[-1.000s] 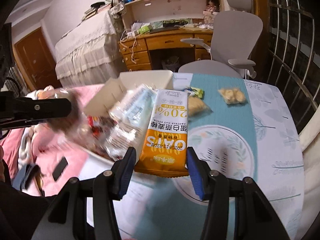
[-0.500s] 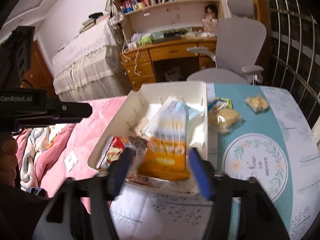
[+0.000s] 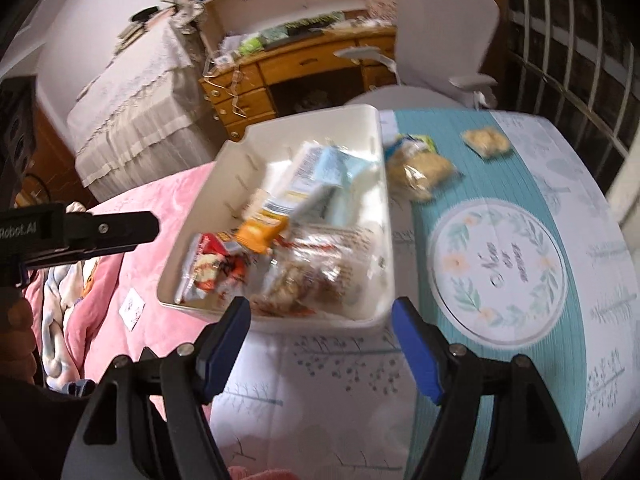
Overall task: Organize snacks
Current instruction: 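Open the right tool to drop the OATS bar while the left releases the nut bag, then move both tools toward the clear bread bag and green packet on the runner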
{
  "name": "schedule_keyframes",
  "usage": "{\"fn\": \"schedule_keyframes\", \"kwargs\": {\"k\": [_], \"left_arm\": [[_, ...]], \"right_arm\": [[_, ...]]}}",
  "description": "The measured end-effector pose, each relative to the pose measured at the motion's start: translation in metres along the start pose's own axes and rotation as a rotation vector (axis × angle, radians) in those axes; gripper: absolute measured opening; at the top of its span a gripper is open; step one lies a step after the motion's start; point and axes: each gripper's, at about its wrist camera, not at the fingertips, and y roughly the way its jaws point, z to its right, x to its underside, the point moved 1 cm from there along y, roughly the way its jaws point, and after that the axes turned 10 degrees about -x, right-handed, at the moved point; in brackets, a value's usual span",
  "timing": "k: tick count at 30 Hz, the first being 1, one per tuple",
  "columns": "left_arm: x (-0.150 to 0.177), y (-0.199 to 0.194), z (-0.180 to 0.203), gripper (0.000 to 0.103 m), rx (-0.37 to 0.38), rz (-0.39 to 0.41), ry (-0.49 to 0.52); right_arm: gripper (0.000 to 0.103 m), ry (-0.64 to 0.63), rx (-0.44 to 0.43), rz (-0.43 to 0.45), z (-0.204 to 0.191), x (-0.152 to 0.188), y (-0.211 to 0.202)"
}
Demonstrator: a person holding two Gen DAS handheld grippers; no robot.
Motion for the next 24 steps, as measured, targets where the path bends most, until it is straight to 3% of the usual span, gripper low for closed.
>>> {"fn": "schedule_keyframes", "kwargs": {"k": [13, 22, 24], "left_arm": [[-0.026, 0.016, 0.084, 0.078, -0.041, -0.046, 0.165], [-0.069, 0.041, 0.162, 0.083, -0.100, -0.057, 0.247], [-0.076, 0.050, 0.177, 0.083, -0.115, -0.069, 0.266]], "right_arm": [[0.073, 0.397, -0.055, -0.084, 0.112, -0.013, -0.014], [0.073, 0.617, -0.102, -0.106, 0.214, -0.062, -0.013], [0.073, 0.658, -0.078, -0.124, 0.237, -0.076, -0.009]]}}
